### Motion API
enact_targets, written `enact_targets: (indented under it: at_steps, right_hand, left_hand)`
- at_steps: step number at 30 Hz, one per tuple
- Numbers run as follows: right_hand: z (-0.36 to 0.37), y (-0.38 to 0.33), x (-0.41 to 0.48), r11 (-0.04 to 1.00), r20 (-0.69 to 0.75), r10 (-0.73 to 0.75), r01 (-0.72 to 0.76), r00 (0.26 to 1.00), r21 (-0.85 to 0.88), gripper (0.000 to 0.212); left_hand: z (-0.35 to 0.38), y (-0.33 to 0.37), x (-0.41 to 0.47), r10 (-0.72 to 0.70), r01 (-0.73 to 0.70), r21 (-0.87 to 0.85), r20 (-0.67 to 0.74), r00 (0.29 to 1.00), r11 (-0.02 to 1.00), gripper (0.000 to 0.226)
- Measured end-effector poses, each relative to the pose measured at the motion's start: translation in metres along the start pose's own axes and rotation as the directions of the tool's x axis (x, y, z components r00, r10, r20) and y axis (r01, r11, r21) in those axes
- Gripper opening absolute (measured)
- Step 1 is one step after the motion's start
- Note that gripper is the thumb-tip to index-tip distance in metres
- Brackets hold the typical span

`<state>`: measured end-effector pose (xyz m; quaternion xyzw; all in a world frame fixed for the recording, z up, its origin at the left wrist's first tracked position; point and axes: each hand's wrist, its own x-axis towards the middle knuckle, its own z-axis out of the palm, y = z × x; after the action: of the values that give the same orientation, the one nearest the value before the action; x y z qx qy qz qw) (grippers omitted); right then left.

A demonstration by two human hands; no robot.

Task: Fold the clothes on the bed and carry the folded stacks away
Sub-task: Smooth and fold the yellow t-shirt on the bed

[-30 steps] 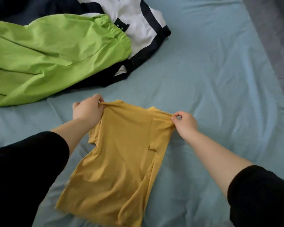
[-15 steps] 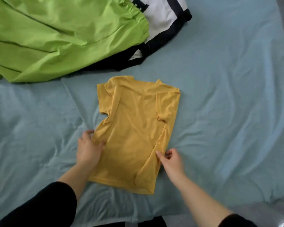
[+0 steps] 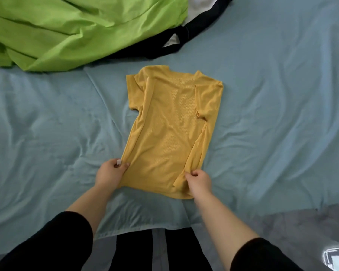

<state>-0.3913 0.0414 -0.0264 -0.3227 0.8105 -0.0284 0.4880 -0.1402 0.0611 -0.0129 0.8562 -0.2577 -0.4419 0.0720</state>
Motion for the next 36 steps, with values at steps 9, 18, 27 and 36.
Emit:
enact_targets:
  at_steps: [9, 18, 27, 36]
  right_hand:
    - [-0.082, 0.073, -0.009, 0.96, -0.041, 0.146, -0.131, 0.988, 0.246, 0.012]
    - [-0.122, 0.108, 0.024, 0.994, -0.063, 0.058, -0.064, 0.996, -0.092, 0.024]
    - [-0.112, 0.035, 0.042, 0.821, -0.099, -0.407, 0.316, 0.908, -0.475, 0.032]
    - [-0.084, -0.045, 0.107, 0.651, -0.109, -0.698, 0.563, 0.708, -0.509, 0.042]
  left_hand:
    - [-0.016, -0.034, -0.034, -0.058, 0.08, -0.133, 0.167, 0.984, 0.988, 0.026]
    - [0.019, -0.078, -0.061, -0.166, 0.189, -0.08, 0.226, 0.96, 0.979, 0.018]
    - [0.044, -0.017, -0.07, 0.12, -0.076, 0.264, -0.152, 0.981, 0.962, 0.043]
    - [0.151, 0.107, -0.031, 0.33, -0.401, 0.544, 0.228, 0.916, 0.737, 0.129]
